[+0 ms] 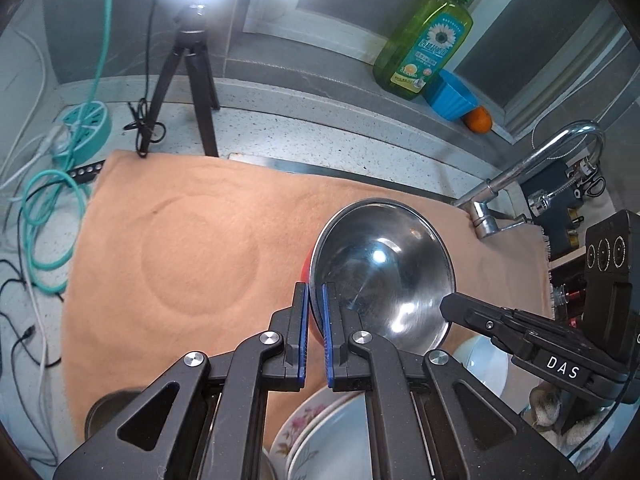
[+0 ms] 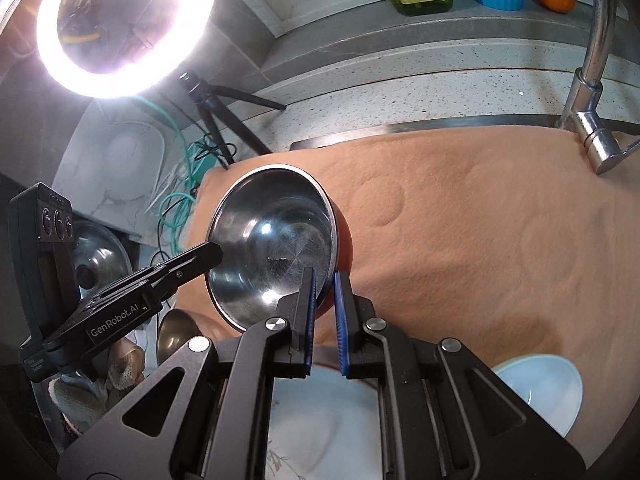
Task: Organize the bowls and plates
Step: 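Lift the red-bottomed bowl and carry it over the large steel bowl, then lower the red-bottomed bowl into the large steel bowl with both grippers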
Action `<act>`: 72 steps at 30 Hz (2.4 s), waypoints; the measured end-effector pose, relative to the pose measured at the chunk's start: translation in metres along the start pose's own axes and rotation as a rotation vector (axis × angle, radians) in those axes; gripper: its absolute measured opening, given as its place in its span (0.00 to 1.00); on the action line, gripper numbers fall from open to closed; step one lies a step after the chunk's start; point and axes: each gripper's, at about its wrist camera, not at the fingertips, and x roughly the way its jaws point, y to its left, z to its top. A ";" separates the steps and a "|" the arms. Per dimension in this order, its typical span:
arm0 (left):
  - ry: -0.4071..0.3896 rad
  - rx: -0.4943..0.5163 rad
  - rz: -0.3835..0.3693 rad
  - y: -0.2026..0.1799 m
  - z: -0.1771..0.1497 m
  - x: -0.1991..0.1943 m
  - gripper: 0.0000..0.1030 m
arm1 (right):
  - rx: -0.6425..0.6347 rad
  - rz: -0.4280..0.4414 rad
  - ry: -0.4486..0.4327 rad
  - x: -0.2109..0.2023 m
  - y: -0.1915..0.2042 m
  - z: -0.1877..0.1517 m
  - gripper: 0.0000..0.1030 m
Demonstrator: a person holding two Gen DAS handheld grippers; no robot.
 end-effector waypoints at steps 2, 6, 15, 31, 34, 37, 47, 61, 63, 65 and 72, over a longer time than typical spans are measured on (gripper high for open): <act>-0.011 -0.009 -0.004 0.004 -0.008 -0.009 0.05 | -0.012 0.003 -0.001 -0.003 0.007 -0.007 0.09; -0.026 -0.029 -0.005 0.011 -0.023 -0.023 0.05 | -0.034 0.016 0.004 -0.009 0.021 -0.020 0.09; -0.066 -0.066 0.016 0.035 -0.052 -0.059 0.05 | -0.107 0.052 0.024 -0.012 0.059 -0.048 0.09; -0.086 -0.165 0.065 0.083 -0.095 -0.089 0.05 | -0.223 0.090 0.095 0.009 0.115 -0.081 0.09; -0.082 -0.180 0.076 0.091 -0.100 -0.090 0.05 | -0.241 0.089 0.113 0.018 0.122 -0.085 0.09; -0.077 -0.194 0.086 0.099 -0.106 -0.090 0.05 | -0.257 0.086 0.130 0.027 0.128 -0.088 0.09; -0.024 -0.205 0.126 0.113 -0.121 -0.079 0.06 | -0.302 0.058 0.195 0.056 0.139 -0.099 0.09; 0.028 -0.195 0.152 0.116 -0.128 -0.065 0.06 | -0.333 0.006 0.241 0.077 0.141 -0.103 0.09; 0.032 -0.193 0.153 0.116 -0.128 -0.064 0.06 | -0.336 -0.001 0.244 0.078 0.141 -0.104 0.09; 0.036 -0.191 0.154 0.116 -0.127 -0.063 0.06 | -0.337 -0.006 0.248 0.080 0.142 -0.104 0.09; 0.049 -0.187 0.158 0.115 -0.128 -0.061 0.07 | -0.345 -0.019 0.256 0.082 0.143 -0.104 0.09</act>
